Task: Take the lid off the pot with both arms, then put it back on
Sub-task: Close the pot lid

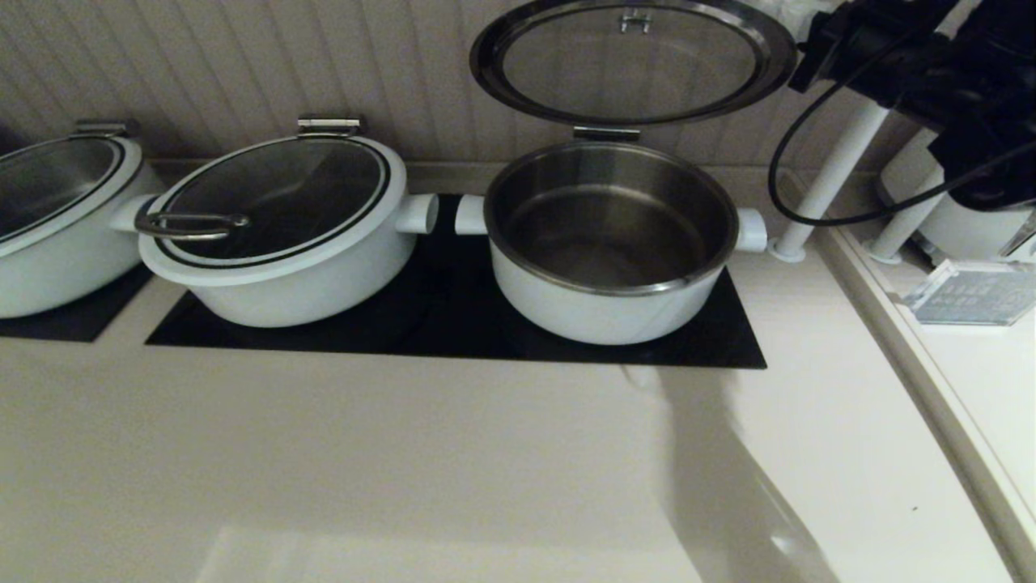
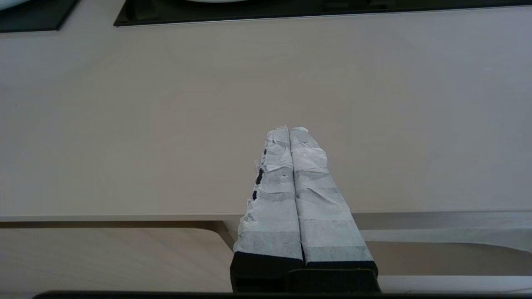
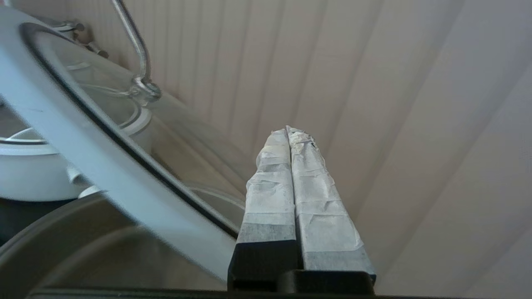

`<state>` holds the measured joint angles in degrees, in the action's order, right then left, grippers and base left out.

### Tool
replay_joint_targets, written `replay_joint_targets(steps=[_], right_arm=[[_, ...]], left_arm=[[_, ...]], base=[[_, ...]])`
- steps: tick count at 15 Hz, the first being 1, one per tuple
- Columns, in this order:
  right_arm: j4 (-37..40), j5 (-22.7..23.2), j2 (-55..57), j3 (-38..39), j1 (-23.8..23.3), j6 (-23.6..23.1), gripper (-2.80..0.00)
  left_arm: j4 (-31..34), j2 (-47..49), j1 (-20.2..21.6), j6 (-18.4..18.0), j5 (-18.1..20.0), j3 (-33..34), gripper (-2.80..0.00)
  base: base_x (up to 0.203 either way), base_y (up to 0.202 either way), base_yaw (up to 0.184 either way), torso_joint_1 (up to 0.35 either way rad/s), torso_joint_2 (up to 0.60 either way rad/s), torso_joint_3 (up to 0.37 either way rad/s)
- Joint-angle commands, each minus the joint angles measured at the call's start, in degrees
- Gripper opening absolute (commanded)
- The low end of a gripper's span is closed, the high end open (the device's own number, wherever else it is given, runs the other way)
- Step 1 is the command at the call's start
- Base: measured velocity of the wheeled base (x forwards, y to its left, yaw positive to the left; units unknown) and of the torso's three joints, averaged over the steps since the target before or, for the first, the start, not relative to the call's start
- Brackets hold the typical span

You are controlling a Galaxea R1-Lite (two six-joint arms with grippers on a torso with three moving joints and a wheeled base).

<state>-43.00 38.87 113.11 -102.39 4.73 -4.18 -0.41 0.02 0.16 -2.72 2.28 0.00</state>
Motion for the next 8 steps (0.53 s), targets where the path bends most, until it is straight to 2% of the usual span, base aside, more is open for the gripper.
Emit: replay_joint_targets(steps=[1, 8], right_arm=[[-0.3, 0.5, -1.3, 1.6, 0.1, 0.0, -2.8], [-2.3, 1.6, -3.5, 8.8, 1.4, -2.1, -2.8]], left_arm=[[0.0, 0.0, 0.0, 0.0, 0.0, 0.0, -2.8], [0.0, 0.0, 0.0, 0.0, 0.0, 0.0, -2.8]], base=[[0.0, 0.0, 0.0, 0.0, 0.0, 0.0], [0.0, 0.0, 0.0, 0.0, 0.0, 0.0]])
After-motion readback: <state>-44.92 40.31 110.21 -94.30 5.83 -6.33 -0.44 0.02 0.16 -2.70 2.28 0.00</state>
